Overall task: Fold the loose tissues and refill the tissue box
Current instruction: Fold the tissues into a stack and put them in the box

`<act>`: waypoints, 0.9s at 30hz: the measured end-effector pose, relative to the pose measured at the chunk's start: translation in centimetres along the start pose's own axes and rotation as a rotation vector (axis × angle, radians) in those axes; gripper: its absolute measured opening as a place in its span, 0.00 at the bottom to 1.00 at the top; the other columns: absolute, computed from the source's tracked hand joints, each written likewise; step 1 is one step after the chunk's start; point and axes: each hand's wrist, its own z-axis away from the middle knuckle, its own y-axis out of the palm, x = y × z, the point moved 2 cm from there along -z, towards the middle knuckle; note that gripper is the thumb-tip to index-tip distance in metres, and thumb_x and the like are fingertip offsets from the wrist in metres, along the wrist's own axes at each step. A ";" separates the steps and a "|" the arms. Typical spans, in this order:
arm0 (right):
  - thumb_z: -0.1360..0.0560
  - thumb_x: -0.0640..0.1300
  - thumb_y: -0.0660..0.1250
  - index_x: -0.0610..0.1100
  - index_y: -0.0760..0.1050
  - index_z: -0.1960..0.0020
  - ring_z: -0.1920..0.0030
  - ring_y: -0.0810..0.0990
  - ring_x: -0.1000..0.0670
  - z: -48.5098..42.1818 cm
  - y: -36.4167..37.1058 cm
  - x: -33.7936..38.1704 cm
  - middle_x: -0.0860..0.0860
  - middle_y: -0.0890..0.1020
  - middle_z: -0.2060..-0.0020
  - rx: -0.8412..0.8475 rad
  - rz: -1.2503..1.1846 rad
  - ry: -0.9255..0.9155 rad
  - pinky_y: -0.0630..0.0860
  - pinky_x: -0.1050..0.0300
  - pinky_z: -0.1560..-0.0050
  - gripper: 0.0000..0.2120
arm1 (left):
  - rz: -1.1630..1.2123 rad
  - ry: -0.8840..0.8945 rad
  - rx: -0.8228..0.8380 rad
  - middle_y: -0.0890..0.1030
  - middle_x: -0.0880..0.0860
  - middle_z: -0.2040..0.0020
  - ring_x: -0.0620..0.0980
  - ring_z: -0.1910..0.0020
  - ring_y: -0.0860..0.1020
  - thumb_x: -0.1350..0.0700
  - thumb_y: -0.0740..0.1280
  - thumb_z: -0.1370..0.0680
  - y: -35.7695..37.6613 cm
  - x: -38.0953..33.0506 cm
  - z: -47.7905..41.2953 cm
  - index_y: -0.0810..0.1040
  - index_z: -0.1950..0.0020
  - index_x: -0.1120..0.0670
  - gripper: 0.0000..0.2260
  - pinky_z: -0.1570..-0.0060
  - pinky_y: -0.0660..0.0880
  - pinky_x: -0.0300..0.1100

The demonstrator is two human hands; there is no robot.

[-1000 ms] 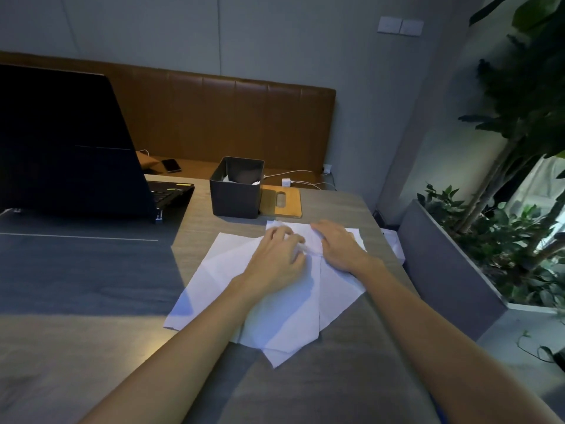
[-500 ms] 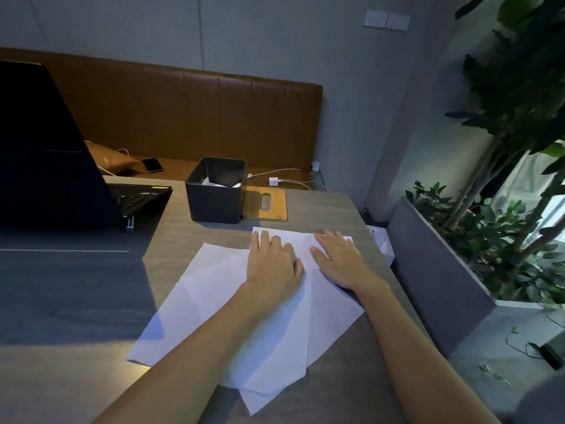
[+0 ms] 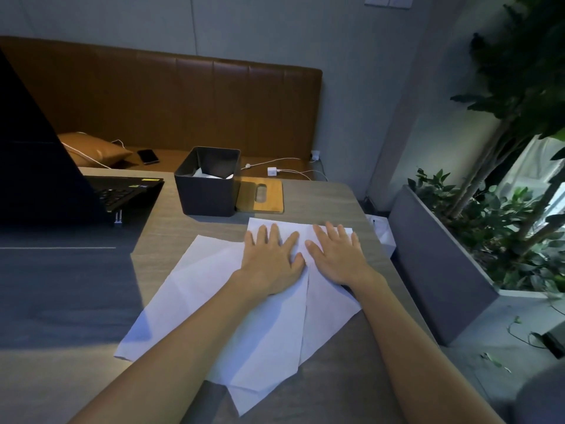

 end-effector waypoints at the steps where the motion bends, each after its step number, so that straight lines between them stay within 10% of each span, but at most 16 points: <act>1: 0.16 0.59 0.43 0.50 0.50 0.18 0.19 0.47 0.41 0.1 -0.1 -0.2 0.47 0.51 0.18 -0.001 0.002 0.020 0.44 0.39 0.21 0.28 | -0.020 -0.010 -0.004 0.54 0.57 0.18 0.62 0.20 0.52 0.36 0.45 0.18 -0.2 -0.1 0.1 0.52 0.19 0.42 0.28 0.23 0.48 0.63; 7: 0.14 0.55 0.44 0.49 0.53 0.19 0.19 0.48 0.42 0.6 -0.9 0.6 0.47 0.54 0.19 -0.077 -0.068 -0.024 0.44 0.38 0.22 0.25 | -0.045 0.063 -0.132 0.58 0.54 0.18 0.61 0.19 0.53 0.28 0.41 0.24 -0.7 -1.2 0.0 0.56 0.20 0.41 0.36 0.23 0.47 0.63; 17: 0.15 0.55 0.46 0.47 0.61 0.22 0.21 0.58 0.40 0.4 -0.5 -1.1 0.45 0.62 0.21 -0.090 -0.036 0.106 0.53 0.39 0.22 0.25 | 0.033 0.054 0.168 0.43 0.55 0.17 0.65 0.20 0.40 0.32 0.44 0.19 -0.9 -0.5 -0.7 0.45 0.18 0.41 0.31 0.23 0.39 0.63; 21: 0.16 0.55 0.51 0.44 0.70 0.29 0.31 0.72 0.40 0.7 -1.5 -1.7 0.44 0.75 0.30 -0.208 -0.097 0.173 0.67 0.41 0.29 0.22 | 0.028 0.056 0.200 0.55 0.55 0.18 0.67 0.21 0.52 0.36 0.46 0.17 -2.3 -1.0 -0.1 0.57 0.20 0.41 0.26 0.24 0.45 0.66; 27: 0.18 0.55 0.59 0.47 0.67 0.26 0.29 0.67 0.41 1.3 -2.7 -1.0 0.45 0.71 0.28 -0.173 -0.050 0.162 0.59 0.42 0.26 0.23 | 0.083 0.068 -0.103 0.70 0.55 0.31 0.57 0.33 0.66 0.50 0.56 0.15 -3.2 0.2 -0.2 0.69 0.28 0.51 0.16 0.33 0.64 0.51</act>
